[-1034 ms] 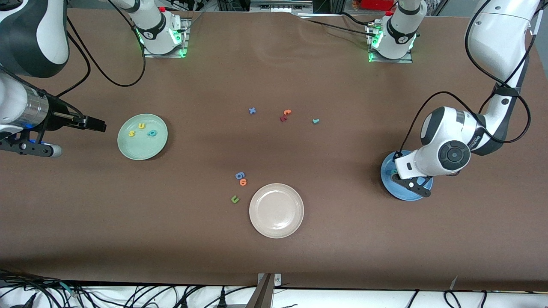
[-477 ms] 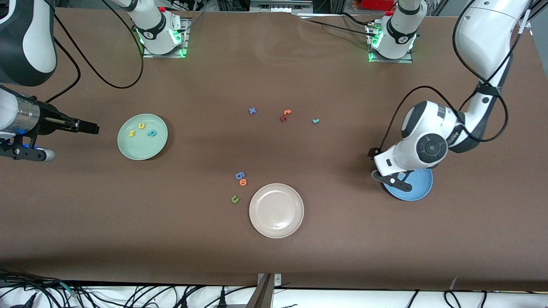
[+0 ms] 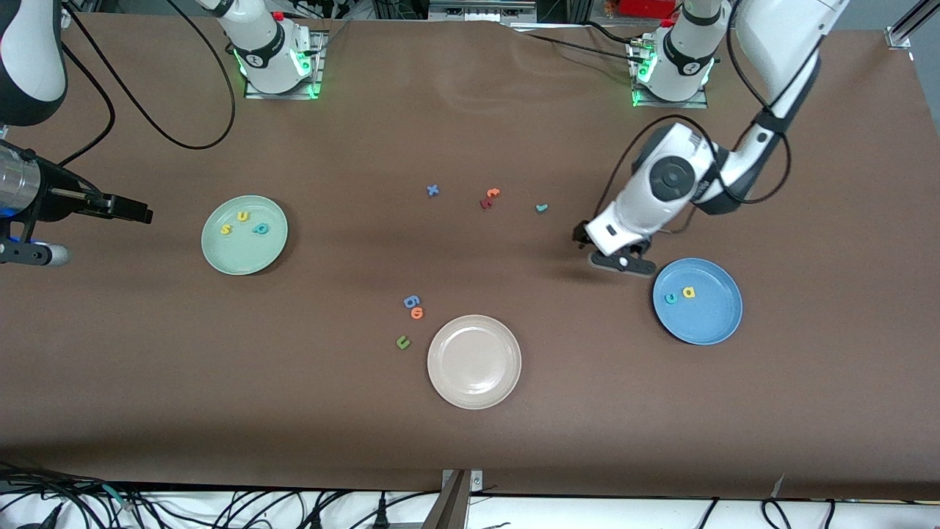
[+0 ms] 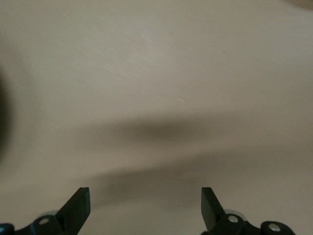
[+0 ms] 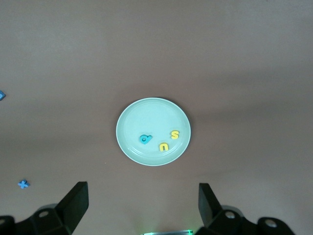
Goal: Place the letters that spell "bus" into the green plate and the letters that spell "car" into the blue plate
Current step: 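Move the left gripper over the teal letter near the table centre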
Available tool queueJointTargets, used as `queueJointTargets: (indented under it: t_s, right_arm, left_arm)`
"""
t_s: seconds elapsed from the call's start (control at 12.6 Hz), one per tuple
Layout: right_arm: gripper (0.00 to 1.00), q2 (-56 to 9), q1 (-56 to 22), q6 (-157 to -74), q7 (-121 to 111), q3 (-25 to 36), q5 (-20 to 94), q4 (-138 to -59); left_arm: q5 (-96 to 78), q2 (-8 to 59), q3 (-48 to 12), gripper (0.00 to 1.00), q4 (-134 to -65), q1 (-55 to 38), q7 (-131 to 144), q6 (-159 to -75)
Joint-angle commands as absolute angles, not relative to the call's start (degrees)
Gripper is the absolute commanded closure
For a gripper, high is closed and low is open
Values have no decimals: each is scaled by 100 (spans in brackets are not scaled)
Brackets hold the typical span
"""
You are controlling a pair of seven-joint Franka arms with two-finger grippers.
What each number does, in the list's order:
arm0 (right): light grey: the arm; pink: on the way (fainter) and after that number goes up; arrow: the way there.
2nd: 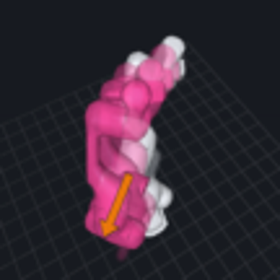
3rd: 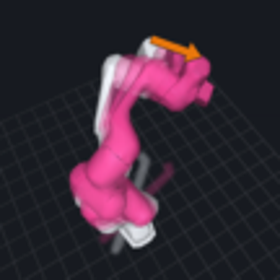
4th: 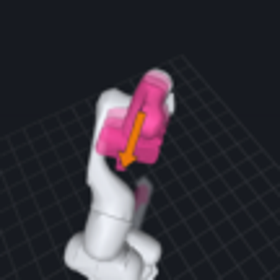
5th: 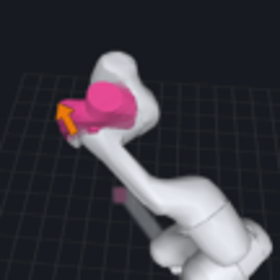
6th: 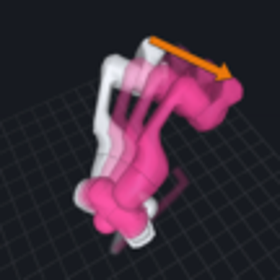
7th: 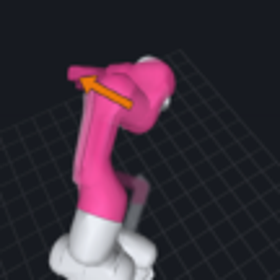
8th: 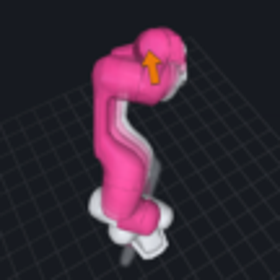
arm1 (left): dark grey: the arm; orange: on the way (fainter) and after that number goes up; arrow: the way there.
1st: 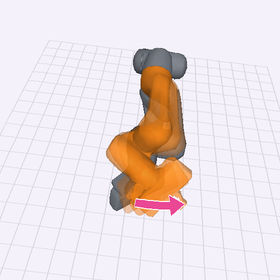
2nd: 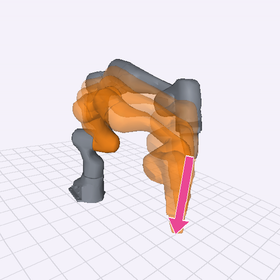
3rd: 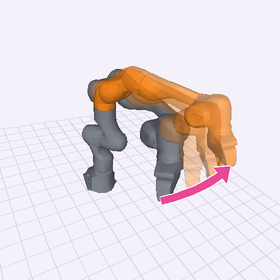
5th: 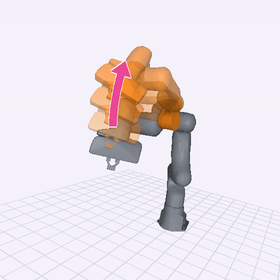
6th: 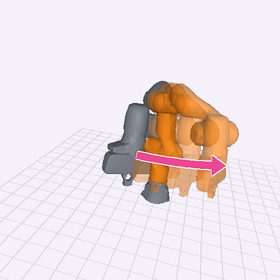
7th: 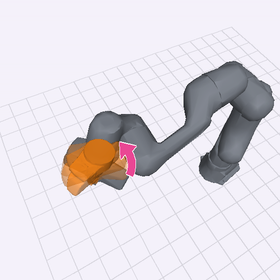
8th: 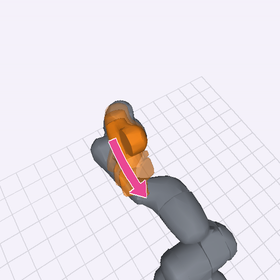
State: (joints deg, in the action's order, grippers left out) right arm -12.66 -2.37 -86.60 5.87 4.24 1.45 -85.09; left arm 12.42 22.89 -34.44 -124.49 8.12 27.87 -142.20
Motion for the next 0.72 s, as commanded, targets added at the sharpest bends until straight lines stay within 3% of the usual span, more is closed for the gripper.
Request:
queueJointTargets:
  t_s: [0.0, 0.64]
  right_arm:
    - [0, -914, -9, -8930, 536, 123, 27, -8974]
    - [0, -923, -18, -8868, 597, 106, 18, -8956]
  left_arm:
    - [1301, 2083, -3516, 0, -12665, 363, 4055, -14352]
    - [1450, 2514, -3524, 0, -12665, -228, 6617, -14449]
